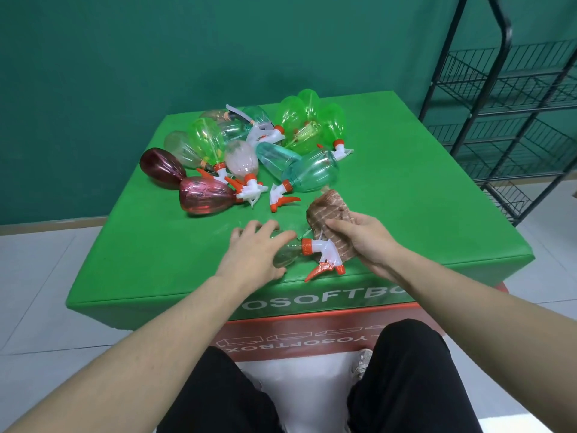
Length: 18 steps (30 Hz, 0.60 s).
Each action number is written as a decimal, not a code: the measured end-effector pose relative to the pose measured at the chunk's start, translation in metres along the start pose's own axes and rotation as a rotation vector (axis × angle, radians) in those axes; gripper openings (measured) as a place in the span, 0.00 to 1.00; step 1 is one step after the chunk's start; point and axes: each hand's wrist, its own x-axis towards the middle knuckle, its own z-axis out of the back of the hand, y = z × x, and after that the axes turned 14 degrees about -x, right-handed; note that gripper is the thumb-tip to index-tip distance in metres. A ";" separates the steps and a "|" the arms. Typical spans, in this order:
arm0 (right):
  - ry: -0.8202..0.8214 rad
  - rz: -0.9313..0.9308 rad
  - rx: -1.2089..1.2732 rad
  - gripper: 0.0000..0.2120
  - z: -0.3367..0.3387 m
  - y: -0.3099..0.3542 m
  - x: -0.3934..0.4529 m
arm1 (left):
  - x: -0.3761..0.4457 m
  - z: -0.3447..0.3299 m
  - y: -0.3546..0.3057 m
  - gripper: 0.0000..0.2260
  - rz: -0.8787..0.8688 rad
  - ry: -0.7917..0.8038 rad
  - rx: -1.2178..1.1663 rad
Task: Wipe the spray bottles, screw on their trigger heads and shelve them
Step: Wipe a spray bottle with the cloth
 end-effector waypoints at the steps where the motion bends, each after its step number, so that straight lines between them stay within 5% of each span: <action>1: -0.009 0.011 -0.064 0.05 -0.002 -0.001 0.001 | 0.001 0.000 0.000 0.34 0.003 0.002 -0.002; 7: -0.047 0.162 -0.467 0.04 -0.010 -0.005 0.000 | 0.004 0.000 0.002 0.35 0.033 0.009 -0.055; 18: -0.020 0.146 -0.591 0.12 0.006 -0.016 -0.023 | 0.007 0.001 0.004 0.37 0.069 0.006 -0.137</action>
